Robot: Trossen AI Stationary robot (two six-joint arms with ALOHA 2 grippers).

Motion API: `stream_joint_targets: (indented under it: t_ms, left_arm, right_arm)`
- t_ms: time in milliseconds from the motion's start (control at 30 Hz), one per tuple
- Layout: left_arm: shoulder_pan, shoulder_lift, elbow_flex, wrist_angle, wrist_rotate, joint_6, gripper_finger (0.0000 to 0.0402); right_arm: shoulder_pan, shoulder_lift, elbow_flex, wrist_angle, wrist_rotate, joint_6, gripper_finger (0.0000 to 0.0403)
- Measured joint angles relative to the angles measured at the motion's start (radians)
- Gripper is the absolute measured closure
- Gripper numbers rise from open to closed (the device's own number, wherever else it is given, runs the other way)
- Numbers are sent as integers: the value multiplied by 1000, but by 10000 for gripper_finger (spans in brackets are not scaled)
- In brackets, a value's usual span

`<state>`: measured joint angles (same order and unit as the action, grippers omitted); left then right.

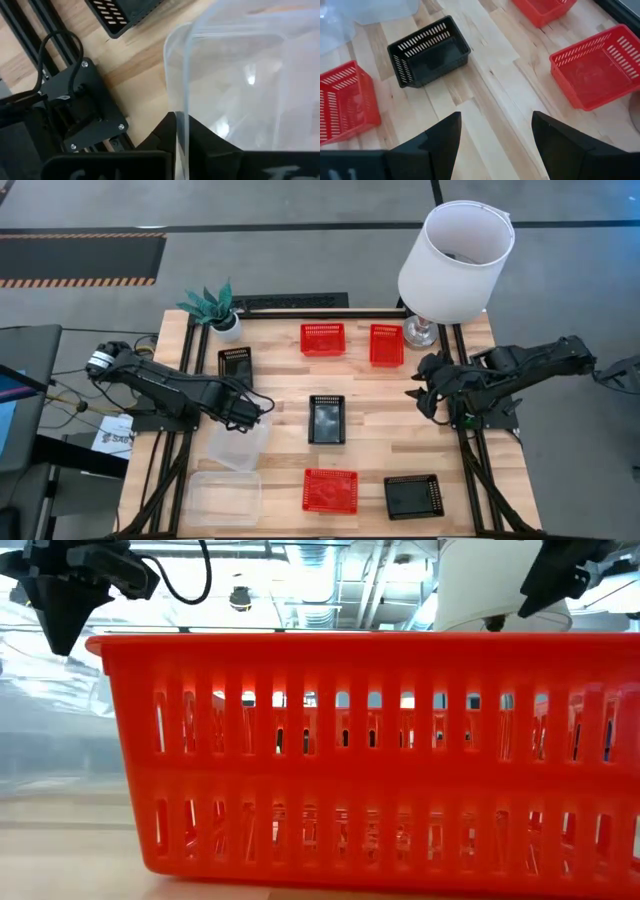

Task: Stack baskets by color
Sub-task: Stack the top right transparent bin on the top left transparent bin

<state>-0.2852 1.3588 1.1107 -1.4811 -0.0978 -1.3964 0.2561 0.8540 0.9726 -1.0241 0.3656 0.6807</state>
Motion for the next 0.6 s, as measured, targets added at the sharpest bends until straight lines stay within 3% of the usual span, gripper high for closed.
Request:
stream_joint_targets:
  t_ms: [400, 600]
  left_arm:
    - [19, -25, -7, 50, -23, 67, 401]
    - [39, -87, -170, 241, 15, 56, 401]
  right_arm:
    - [0, -4, 0, -41, 0, -7, 138]
    - [7, -4, 0, -41, 2, -8, 138]
